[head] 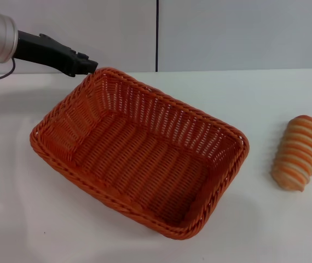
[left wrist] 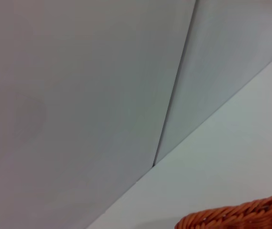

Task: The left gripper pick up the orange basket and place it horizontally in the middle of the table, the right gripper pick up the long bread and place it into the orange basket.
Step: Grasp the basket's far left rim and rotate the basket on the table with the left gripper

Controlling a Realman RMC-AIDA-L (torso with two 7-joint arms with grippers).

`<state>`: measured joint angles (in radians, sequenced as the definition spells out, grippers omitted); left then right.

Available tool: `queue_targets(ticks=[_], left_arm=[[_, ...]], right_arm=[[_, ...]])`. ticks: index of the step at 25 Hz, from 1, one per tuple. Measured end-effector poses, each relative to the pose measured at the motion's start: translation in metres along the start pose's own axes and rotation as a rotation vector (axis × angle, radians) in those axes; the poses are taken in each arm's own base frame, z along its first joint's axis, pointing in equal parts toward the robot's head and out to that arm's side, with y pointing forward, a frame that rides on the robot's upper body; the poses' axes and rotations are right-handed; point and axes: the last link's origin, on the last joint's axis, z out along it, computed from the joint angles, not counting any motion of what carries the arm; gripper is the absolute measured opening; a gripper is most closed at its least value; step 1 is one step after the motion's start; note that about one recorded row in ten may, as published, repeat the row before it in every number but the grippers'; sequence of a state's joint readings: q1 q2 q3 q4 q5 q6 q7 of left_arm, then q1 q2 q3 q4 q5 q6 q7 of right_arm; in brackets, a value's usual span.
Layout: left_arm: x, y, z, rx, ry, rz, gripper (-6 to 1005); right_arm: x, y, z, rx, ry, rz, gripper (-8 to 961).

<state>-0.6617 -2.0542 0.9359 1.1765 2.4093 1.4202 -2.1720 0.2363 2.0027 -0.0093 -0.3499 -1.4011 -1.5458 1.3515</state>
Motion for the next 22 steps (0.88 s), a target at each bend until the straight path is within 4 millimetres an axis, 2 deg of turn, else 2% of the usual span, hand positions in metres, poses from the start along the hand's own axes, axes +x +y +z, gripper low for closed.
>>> queue_targets(ticks=[1,5,11,12,19,22], left_arm=[[0.001,0.000,0.004,0.001,-0.018,0.005,111],[0.000,-0.002,0.010,0.011,-0.046,0.009,309],[-0.001,-0.003,0.012,0.016,-0.060,0.008,659],[-0.007,-0.004,0.021,0.031,-0.121,0.017,717],[-0.008,-0.004,0.029,0.040,-0.139,0.023,802],[-0.012,0.001,0.041,0.032,-0.176,0.047,839]], right_arm=[[0.000,0.000,0.000,0.001,0.000,0.000,702],[0.000,-0.001,0.000,0.004,0.001,-0.001,703],[0.000,-0.002,0.000,0.014,0.004,-0.001,703],[0.001,-0.003,0.000,0.017,0.006,-0.002,703],[0.002,-0.003,0.001,0.022,0.012,-0.002,704],[0.002,-0.004,0.000,0.025,0.013,-0.003,705]])
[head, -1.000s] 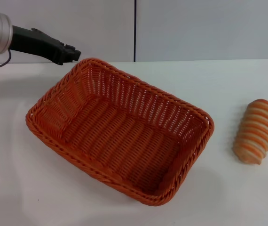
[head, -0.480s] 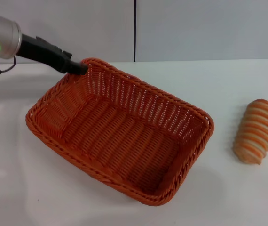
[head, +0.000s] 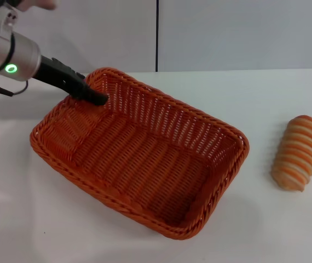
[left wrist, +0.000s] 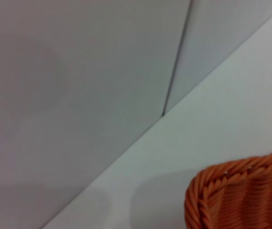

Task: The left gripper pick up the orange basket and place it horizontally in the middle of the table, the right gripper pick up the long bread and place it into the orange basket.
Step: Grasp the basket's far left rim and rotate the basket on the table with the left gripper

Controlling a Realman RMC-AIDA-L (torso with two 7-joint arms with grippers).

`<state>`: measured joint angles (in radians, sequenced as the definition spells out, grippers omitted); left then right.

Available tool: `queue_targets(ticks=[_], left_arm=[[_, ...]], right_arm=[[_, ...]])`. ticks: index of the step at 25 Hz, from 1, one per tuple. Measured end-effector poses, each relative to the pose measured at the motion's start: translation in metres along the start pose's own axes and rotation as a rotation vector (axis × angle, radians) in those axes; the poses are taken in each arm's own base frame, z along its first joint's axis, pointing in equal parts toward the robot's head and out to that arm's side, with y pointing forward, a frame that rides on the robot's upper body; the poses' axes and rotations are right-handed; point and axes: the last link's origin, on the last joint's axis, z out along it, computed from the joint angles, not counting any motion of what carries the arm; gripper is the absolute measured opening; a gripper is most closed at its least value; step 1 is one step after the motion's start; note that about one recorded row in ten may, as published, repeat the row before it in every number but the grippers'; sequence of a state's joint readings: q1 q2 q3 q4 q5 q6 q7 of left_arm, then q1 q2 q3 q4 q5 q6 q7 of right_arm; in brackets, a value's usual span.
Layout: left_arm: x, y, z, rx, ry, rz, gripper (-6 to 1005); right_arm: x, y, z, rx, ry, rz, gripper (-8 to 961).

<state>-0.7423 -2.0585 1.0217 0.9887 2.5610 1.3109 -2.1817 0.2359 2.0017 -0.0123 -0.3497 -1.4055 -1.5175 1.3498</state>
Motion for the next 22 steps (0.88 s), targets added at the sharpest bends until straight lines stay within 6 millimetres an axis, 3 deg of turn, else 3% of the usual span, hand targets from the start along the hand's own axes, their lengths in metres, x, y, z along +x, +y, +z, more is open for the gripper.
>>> queue_targets(ticks=[4,13,22], left_arm=[[0.0001,0.0058,0.0088,0.003,-0.035,0.038,849],[0.0049,0.0037,0.0077,0.044,-0.011,0.040,794],[0.0049,0.0048,0.0081,0.042,-0.021,0.052,435]], right_arm=[[-0.0001,-0.0008,-0.0013,0.005,-0.001,0.001,705],[0.0011,-0.0011,-0.0018,0.010,0.002,0.003,706],[0.0020,-0.0022,-0.0021,0.018,0.003,0.006,707]])
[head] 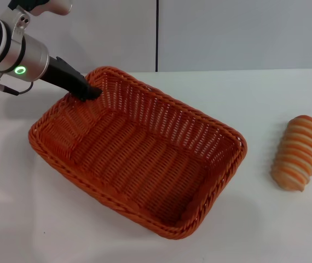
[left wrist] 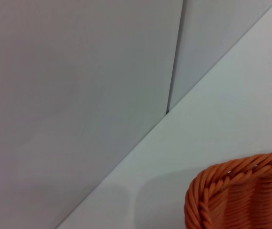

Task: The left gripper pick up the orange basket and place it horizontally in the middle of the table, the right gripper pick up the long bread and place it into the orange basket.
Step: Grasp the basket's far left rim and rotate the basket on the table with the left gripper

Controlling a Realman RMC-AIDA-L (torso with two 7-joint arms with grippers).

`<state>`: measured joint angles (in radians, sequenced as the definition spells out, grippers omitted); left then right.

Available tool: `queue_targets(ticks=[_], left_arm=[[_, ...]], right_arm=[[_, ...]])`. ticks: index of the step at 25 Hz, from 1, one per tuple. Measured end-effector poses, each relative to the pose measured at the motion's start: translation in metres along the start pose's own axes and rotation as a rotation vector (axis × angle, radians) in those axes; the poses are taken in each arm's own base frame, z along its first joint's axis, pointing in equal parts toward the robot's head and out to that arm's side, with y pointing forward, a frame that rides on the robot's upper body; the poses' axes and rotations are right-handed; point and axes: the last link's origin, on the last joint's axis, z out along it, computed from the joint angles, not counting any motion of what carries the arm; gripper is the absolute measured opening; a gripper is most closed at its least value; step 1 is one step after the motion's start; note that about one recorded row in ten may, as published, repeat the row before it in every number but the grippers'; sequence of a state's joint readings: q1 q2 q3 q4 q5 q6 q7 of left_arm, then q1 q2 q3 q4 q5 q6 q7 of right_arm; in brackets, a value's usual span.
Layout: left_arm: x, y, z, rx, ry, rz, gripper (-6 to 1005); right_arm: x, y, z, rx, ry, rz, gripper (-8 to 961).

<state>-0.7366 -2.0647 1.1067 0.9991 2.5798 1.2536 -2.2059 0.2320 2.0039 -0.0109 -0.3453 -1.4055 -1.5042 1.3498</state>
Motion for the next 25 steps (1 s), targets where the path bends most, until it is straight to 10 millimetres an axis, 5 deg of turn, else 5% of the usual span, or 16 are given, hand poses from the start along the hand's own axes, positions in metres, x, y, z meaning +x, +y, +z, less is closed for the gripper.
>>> queue_targets(ticks=[10,25], left_arm=[[-0.001,-0.001,-0.001,0.000,0.007,-0.009,211],[0.007,0.010,-0.035,-0.126,0.173,-0.163,196]], right_arm=[[0.001,-0.002,0.003,0.016,0.005,0.000,708],[0.001,-0.003,0.010,0.026,0.006,0.000,710]])
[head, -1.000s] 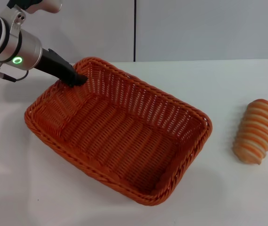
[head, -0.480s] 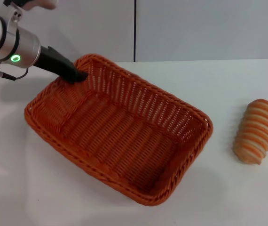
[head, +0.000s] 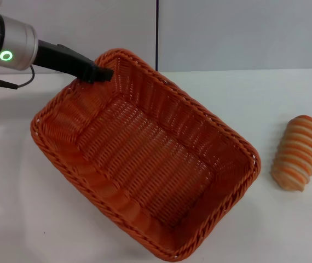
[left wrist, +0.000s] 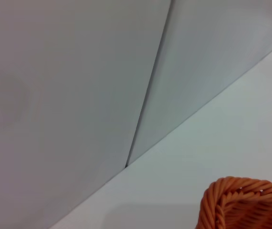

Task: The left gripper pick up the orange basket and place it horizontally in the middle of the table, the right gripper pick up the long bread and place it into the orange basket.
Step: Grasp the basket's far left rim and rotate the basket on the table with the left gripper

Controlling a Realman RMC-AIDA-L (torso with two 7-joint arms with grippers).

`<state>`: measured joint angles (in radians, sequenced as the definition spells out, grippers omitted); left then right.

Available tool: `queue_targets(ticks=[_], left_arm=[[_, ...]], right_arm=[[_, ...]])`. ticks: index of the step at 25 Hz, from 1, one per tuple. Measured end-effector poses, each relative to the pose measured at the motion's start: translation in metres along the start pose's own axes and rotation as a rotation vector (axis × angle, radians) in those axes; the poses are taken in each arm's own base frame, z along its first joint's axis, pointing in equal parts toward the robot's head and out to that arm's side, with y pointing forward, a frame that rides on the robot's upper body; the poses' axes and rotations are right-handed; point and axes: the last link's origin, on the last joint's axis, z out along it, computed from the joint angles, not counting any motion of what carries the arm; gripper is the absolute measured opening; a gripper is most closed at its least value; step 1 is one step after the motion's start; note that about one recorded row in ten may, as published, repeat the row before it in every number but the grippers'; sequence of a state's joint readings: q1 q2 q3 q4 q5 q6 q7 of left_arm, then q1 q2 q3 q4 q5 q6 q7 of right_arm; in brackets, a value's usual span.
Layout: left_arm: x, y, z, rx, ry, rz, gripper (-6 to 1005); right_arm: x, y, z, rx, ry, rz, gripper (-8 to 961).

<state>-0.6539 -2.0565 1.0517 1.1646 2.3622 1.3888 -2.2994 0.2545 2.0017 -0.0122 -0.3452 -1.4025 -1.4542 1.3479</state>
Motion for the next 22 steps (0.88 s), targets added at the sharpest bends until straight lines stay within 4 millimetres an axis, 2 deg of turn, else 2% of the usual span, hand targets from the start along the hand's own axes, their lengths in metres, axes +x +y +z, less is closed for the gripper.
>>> queue_targets(ticks=[7,11,22], left_arm=[[0.005,0.003,-0.011,0.008,0.023,-0.065,175],[0.008,-0.003,-0.019,0.017,0.066,-0.149,176],[0.003,-0.008,-0.033,-0.032,0.153,-0.307,175]], right_arm=[[0.002,0.000,0.005,0.004,0.003,0.006,711],[0.004,-0.001,0.007,0.020,0.009,0.008,711],[0.005,-0.002,0.009,0.026,0.012,0.010,713]])
